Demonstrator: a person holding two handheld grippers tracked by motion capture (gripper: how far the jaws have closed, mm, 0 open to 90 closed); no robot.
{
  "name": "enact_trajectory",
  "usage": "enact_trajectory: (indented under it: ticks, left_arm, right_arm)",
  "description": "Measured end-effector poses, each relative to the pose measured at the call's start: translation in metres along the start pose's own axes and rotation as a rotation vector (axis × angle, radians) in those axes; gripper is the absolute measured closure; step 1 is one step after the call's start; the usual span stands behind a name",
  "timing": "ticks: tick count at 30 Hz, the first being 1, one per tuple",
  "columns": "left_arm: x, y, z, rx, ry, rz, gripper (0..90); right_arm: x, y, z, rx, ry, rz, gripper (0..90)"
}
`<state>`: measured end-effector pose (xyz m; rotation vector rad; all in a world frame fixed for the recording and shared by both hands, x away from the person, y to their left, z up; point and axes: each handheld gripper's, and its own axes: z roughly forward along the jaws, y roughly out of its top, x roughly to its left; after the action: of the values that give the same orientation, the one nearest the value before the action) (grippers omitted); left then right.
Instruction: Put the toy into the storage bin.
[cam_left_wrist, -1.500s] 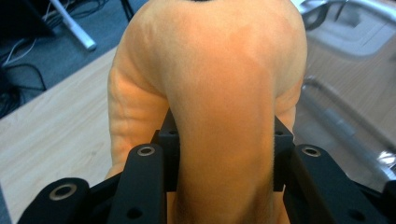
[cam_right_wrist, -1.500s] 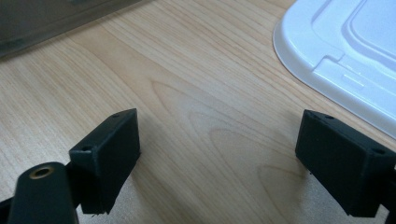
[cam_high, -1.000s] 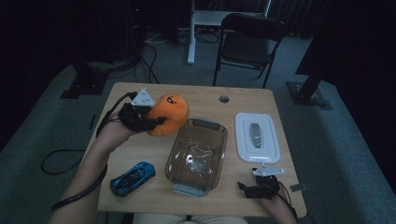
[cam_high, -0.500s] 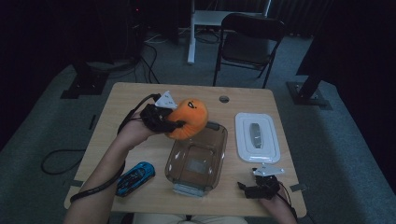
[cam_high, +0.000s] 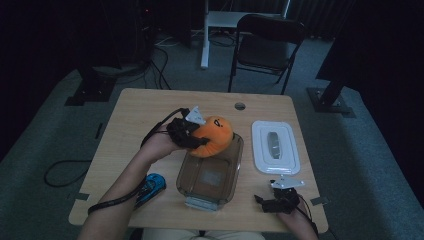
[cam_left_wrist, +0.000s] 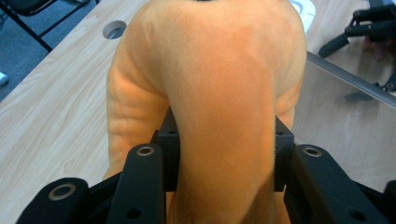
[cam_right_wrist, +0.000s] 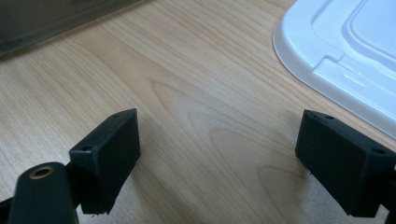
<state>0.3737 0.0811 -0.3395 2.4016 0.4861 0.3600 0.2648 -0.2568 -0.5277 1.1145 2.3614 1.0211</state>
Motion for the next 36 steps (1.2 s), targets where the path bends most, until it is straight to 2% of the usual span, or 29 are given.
enact_trajectory:
  ticks: [4, 9, 19, 27, 36]
  left_arm:
    - [-0.007, 0.003, 0.005, 0.013, -0.016, 0.026, 62.7]
    - [-0.010, 0.001, 0.016, 0.037, -0.035, 0.026, 62.6]
    - [-0.014, 0.004, 0.023, 0.042, -0.054, 0.035, 62.5]
    - [-0.017, 0.004, 0.032, 0.071, -0.068, 0.051, 62.4]
    - [-0.015, 0.000, 0.042, 0.092, -0.087, 0.044, 61.7]
  right_arm:
    - [0.000, 0.000, 0.000, -0.001, 0.000, 0.000, 13.3]
    - [0.000, 0.000, 0.000, 0.000, 0.000, 0.000, 13.4]
    - [0.000, 0.000, 0.000, 0.000, 0.000, 0.000, 13.3]
    - [0.000, 0.000, 0.000, 0.000, 0.000, 0.000, 13.3]
    - [0.000, 0.000, 0.000, 0.001, 0.000, 0.001, 13.4]
